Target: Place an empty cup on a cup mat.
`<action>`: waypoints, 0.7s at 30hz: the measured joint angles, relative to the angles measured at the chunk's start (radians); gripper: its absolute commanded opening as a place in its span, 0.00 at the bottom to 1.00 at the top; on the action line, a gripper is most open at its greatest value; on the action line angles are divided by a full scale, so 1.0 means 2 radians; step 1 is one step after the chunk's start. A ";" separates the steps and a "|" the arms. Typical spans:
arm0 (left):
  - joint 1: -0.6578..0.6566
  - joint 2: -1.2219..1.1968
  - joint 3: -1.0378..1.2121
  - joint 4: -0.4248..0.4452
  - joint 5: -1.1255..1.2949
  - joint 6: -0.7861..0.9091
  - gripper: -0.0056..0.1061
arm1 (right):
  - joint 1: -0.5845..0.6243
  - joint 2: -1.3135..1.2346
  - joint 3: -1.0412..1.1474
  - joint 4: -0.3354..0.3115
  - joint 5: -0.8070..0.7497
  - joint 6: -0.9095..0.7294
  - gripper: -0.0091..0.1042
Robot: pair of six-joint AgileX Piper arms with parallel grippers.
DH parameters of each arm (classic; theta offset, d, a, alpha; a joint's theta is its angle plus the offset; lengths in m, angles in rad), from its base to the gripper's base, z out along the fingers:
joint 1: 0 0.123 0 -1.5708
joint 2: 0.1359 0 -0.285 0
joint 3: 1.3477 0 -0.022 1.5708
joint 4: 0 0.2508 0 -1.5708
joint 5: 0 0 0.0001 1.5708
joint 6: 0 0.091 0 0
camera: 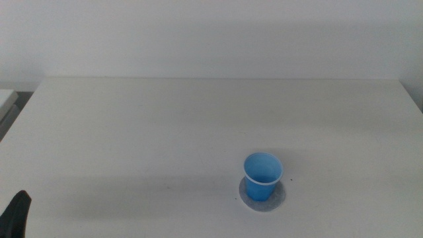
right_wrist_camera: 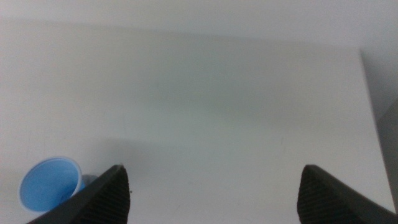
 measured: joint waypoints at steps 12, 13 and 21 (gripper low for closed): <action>0.000 0.000 0.000 0.000 0.000 0.000 0.89 | -0.001 -0.190 0.220 0.003 -0.201 -0.001 0.89; 0.000 0.000 0.000 0.000 0.000 0.000 0.89 | -0.001 -0.192 0.224 0.003 -0.214 -0.001 0.89; 0.000 0.000 0.000 0.000 0.000 0.000 0.89 | -0.004 -0.196 0.229 0.003 -0.235 -0.001 0.89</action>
